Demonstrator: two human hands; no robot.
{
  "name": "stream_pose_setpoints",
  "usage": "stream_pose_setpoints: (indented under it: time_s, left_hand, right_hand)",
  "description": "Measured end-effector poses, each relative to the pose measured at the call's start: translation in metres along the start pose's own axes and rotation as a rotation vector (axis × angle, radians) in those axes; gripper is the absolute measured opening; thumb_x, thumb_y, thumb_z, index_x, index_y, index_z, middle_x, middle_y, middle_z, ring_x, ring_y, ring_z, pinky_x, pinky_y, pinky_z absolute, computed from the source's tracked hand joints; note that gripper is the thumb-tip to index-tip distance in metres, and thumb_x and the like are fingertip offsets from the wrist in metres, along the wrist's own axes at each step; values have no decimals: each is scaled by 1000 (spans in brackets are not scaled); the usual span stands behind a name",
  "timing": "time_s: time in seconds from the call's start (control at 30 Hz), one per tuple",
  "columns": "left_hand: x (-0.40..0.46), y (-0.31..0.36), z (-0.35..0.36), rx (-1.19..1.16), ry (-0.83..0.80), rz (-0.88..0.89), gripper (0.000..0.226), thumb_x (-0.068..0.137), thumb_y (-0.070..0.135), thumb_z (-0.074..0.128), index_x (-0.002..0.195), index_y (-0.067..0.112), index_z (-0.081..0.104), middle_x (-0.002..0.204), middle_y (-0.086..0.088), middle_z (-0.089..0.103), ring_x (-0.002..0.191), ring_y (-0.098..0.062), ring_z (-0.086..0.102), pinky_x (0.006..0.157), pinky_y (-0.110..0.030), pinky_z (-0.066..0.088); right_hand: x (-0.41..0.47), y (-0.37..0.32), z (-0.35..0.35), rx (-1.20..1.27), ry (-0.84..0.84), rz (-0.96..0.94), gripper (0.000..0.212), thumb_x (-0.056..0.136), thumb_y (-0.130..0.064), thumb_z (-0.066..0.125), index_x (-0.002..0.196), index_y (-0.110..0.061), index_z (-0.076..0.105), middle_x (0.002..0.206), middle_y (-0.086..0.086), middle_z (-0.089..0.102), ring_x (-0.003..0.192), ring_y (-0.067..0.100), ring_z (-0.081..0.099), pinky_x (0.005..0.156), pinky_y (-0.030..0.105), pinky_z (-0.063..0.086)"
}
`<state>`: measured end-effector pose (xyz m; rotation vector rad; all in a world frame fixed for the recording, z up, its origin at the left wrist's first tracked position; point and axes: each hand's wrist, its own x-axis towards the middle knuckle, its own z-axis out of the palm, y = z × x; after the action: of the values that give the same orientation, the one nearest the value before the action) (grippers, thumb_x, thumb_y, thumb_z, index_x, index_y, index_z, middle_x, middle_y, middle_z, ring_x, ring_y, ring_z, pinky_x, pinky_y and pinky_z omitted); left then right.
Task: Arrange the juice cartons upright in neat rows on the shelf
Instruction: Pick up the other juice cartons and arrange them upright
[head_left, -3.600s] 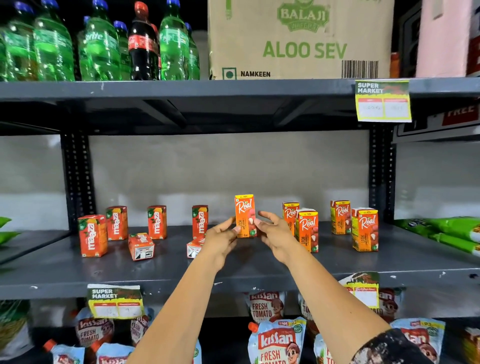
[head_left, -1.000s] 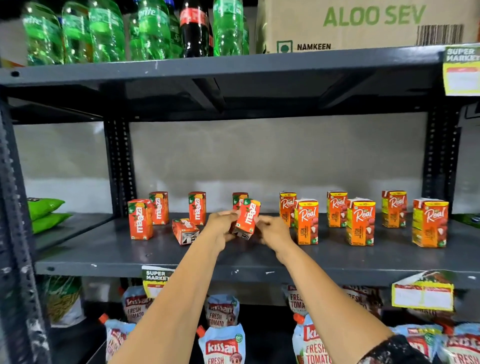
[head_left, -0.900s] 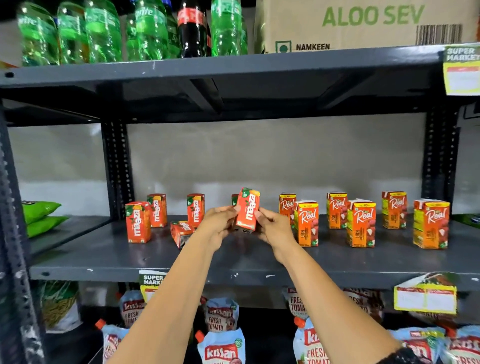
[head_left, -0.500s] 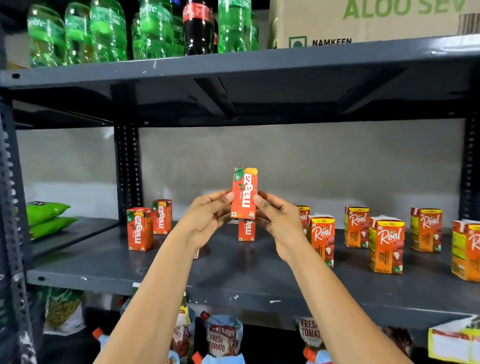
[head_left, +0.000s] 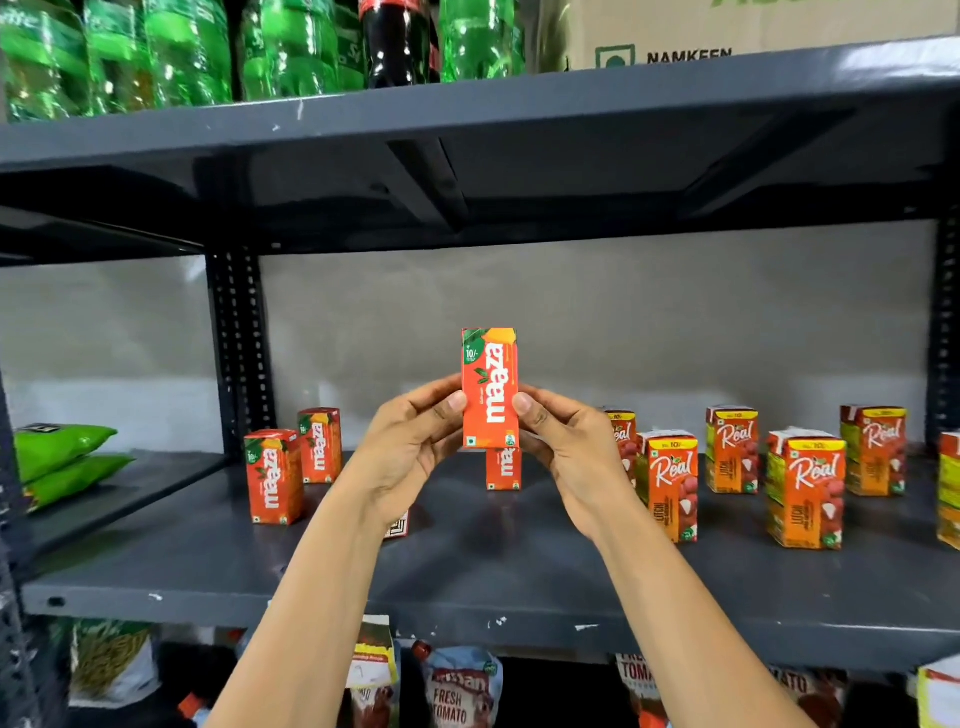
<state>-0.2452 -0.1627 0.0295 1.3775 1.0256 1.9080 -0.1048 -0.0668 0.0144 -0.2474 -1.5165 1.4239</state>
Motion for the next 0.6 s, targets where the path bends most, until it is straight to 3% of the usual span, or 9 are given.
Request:
stream_pose_setpoints:
  time_s: [0.33,0.5,0.6]
  left_hand:
    - [8,-1,-6,1,4,-10,35,74,28,67,108,20,66,99,0,77,93,-15,72,70,-20,58]
    - [14,-11,-15,170,-28,-76,32,84,7,63,116,9,63,101,-3,75,93,-13,71,80,-22,57]
    - [18,-25,-17,336,-34,-148,27,85,1,62,111,8,61,112,-13,68,101,-21,65,92,-34,53]
  right_hand:
    - [5,-2,0,-65,-17,8,35,64,-45,69,96,-31,68,86,-13,78,85,8,74,67,17,58]
    - [8,3,-12,-165,-115,142,31,86,-16,65,116,-10,65,99,-2,75,88,10,73,73,19,58]
    - [10,8,-15,-308,-135,220,33,89,-7,60,122,-5,61,104,1,71,89,8,68,70,16,57]
